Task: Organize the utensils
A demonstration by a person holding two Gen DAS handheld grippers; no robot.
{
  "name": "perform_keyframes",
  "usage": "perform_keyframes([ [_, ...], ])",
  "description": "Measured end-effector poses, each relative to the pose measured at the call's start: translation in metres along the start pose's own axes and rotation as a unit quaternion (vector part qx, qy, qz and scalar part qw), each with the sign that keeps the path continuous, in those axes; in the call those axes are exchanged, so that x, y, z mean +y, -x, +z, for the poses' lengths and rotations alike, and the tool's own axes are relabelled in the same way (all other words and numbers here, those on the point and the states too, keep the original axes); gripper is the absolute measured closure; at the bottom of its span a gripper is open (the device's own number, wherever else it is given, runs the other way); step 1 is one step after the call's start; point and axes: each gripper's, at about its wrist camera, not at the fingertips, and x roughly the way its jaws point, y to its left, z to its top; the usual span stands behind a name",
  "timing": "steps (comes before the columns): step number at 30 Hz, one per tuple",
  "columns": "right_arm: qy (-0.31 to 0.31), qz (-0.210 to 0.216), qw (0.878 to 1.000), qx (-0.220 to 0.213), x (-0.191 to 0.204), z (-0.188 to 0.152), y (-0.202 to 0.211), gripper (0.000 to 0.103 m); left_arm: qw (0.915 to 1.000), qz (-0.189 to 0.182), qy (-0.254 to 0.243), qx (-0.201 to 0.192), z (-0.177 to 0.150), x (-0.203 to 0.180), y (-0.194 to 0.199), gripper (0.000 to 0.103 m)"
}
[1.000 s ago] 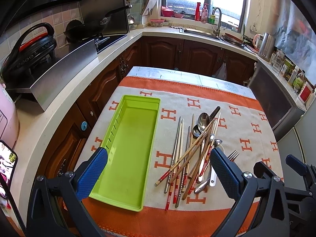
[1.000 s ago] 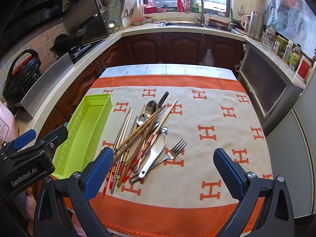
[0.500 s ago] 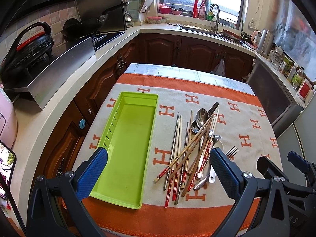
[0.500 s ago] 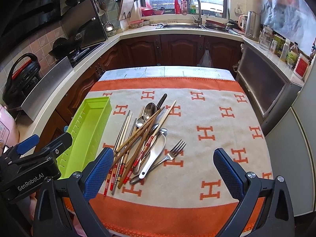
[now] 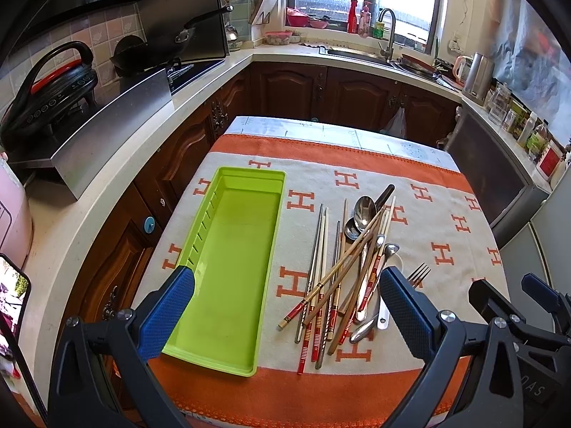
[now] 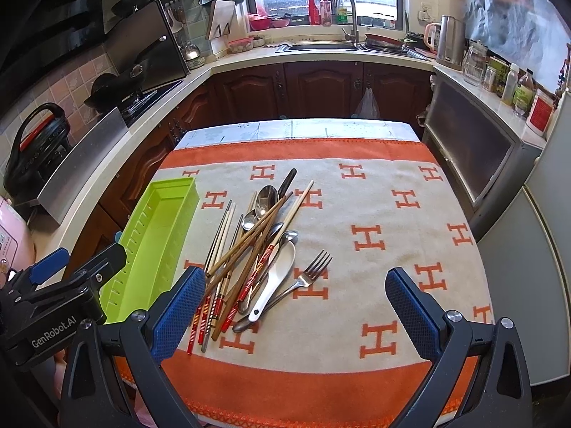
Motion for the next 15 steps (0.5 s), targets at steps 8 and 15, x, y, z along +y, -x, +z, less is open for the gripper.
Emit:
perform_keyframes([
  [8,-0.001,0.002,1.0,-0.006,0.0,-0.001,0.008,0.001,1.0,-0.004,-0.006,-0.002,-0.002,0.001,0.004,0.001],
  [15,-0.003,0.005,1.0,-0.008,0.001,-0.003,0.014,0.001,0.9999,0.0,-0.005,0.016,-0.004,0.004,-0.001,0.001],
])
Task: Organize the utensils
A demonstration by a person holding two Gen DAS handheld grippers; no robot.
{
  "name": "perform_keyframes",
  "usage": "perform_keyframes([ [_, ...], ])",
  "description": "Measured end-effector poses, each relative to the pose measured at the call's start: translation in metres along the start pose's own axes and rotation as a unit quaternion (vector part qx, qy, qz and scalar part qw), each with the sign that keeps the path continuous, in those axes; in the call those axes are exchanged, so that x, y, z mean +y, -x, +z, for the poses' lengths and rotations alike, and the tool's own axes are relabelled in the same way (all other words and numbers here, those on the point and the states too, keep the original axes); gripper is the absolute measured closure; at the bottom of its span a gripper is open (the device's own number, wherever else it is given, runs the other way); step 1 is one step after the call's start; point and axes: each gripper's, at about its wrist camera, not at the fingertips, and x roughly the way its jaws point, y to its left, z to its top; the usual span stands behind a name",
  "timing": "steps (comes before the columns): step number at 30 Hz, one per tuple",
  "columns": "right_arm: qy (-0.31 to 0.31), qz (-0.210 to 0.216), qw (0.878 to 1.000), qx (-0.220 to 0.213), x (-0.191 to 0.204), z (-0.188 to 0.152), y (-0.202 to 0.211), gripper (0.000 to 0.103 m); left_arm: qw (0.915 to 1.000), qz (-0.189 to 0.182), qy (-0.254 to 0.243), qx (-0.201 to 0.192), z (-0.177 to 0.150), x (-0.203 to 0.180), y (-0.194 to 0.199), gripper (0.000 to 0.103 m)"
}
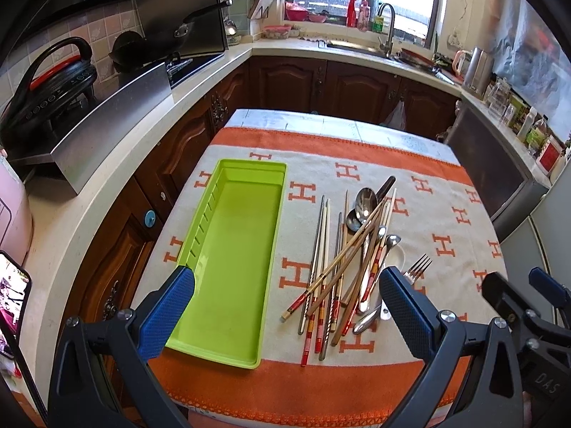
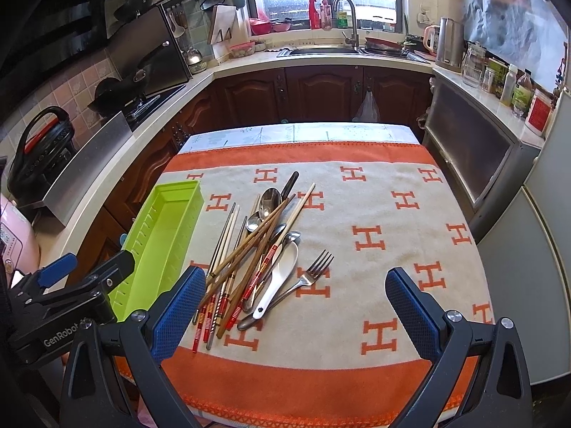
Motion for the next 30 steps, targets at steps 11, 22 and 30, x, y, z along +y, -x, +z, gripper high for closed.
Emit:
perform_keyframes([
  [11,-0.005,-0.001,1.0,-0.009,-0.001,-0.003,0.013,0.001,0.9987,-0.014,-0.004,0.048,-0.002,0.003,-0.012,0.001],
  [22,0.001,0.018,1.0,0.026,-0.016,0.028,-0.006,0.018,0.9988,-0.038,-0.028,0.012,0.045,0.008,-0.014,0.001],
  [30,-0.056,0.07,0.992,0.089,-0.045,0.068,-0.055,0.032,0.9881,-0.082,-0.083,0.1,0.073,-0.015,-0.069,0.001],
])
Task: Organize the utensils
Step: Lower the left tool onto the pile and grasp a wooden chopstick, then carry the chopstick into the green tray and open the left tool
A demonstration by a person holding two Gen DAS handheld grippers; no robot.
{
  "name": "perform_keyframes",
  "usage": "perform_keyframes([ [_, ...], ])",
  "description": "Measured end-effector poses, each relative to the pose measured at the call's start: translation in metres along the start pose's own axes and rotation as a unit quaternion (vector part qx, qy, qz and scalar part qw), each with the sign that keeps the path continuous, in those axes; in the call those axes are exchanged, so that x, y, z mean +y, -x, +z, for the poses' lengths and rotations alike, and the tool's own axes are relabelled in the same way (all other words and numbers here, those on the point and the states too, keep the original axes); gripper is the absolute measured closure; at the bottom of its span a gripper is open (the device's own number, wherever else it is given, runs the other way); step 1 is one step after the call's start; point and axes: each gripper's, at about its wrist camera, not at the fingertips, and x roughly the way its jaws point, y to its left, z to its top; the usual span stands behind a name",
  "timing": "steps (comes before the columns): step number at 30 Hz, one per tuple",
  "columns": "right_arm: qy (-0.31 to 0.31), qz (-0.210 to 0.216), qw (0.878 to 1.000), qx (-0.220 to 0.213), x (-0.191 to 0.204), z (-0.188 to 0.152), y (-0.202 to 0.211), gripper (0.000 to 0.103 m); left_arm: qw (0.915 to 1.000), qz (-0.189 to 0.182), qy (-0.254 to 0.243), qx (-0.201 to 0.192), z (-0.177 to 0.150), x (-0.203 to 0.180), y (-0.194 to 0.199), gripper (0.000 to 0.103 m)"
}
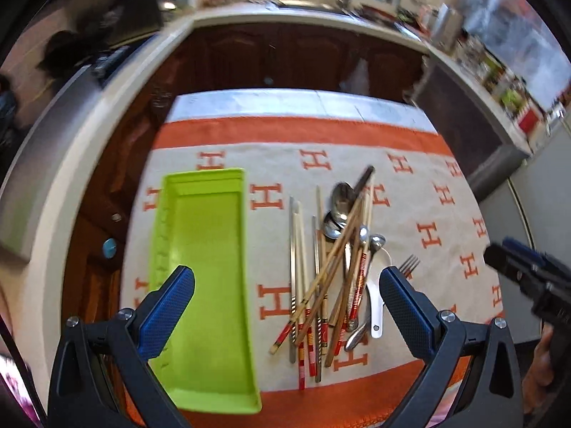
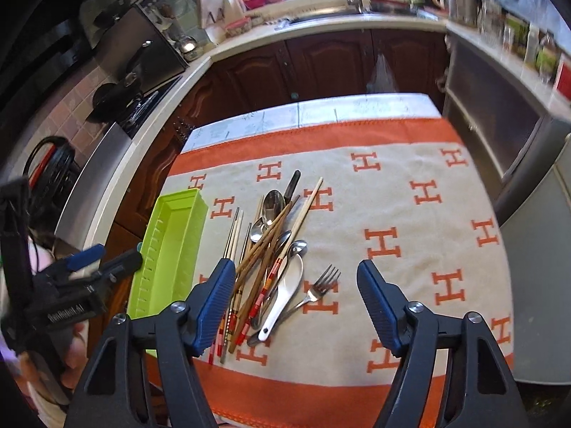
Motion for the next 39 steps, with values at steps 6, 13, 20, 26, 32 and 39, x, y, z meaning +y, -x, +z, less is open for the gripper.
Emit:
perform_keyframes([
  [6,-0.015,0.014,0.999,0.046,-0.012,0.019,-0.047,0.043,0.9962,-0.038,-0.043,0.065,0.013,-0.019,-0.061,0.029],
  [13,-0.03,0.025,0.994,0.098,-0.023,0.007,-0.109,0.046,0.9851,-0.081,-0.065,0.137,0.014,-0.025,-0.124,0.074],
  [20,-0.033,0.028,0.99,0.131,-0.025,-0.001,-0.143,0.046,0.9774,-0.085,-0.093,0.17,0.01,-0.025,-0.155,0.085],
  [26,-0.036,0.032,0.987,0.153,-0.023,-0.003,-0.157,0.046,0.9732,-0.079,-0.111,0.185,0.006,-0.03,-0.165,0.089],
  [32,-0.037,0.029,0.986,0.16,-0.024,-0.005,-0.163,0.046,0.9742,-0.074,-0.115,0.18,0.005,-0.035,-0.167,0.095],
  [39,-0.044,0.025,0.986,0.162,-0.028,-0.008,-0.161,0.046,0.9783,-0.081,-0.09,0.168,0.005,-0.029,-0.148,0.099],
])
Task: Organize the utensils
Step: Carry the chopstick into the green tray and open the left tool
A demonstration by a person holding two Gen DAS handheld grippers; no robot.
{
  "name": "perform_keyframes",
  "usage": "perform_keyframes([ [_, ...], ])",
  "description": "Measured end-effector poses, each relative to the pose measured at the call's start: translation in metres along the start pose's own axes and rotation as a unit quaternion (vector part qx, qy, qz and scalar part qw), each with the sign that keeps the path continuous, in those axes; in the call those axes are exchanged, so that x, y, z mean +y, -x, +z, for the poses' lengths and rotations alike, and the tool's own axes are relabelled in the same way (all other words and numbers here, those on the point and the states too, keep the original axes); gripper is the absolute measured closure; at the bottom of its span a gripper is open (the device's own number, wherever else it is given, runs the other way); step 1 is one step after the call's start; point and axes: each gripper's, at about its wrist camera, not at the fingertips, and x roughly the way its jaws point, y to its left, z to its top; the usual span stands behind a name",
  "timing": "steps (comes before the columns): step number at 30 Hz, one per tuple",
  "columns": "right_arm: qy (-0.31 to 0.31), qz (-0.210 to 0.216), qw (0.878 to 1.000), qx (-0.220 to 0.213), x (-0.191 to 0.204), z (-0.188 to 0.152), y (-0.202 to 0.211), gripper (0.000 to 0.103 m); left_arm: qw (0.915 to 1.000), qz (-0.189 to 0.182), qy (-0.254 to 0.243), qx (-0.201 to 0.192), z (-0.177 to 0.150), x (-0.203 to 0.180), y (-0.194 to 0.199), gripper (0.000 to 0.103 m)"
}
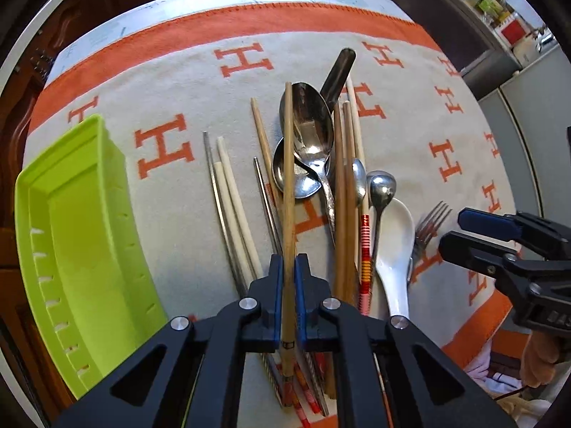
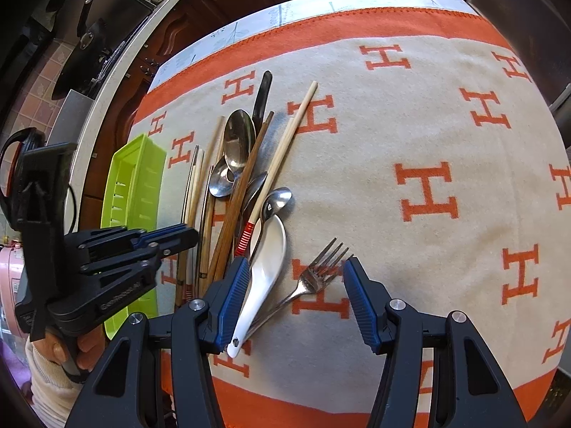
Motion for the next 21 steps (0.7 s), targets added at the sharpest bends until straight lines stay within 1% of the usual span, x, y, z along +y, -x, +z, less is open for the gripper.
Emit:
perform_keyframes([
  [4,0.002,0.001,1.0,-0.001,0.004,-0.004,0.003,0.046,0.9996,-0.01,0.021,-0.016,-0.012,0.006,0.021,0.099],
  [7,0.011,0.009,1.0,-0.001,0.012,-0.009,0.005,0.046,0.9986,-0.013,0.036,-0.036,-0.025,0.014,0.046,0.099],
  [10,0.016,0.03,0.999,0.001,0.024,-0.014,0.006,0.046,0.9968,-0.007,0.054,-0.059,-0.038,0.027,0.075,0.099],
  [13,0.012,0.056,0.998,0.006,0.037,-0.016,0.004,0.046,0.994,0.014,0.071,-0.081,-0.049,0.046,0.101,0.099],
  [15,0.006,0.071,0.997,0.009,0.046,-0.014,0.0,0.051,0.9914,0.03,0.089,-0.091,-0.056,0.064,0.114,0.099],
  [18,-0.006,0.091,0.996,0.02,0.057,-0.01,-0.009,0.056,0.9873,0.056,0.113,-0.096,-0.062,0.09,0.123,0.099],
  [20,-0.023,0.102,0.994,0.028,0.062,-0.005,-0.016,0.059,0.9848,0.078,0.122,-0.096,-0.066,0.102,0.12,0.099],
  [21,-0.029,0.104,0.994,0.03,0.064,-0.003,-0.02,0.062,0.9842,0.083,0.125,-0.093,-0.067,0.107,0.118,0.099],
])
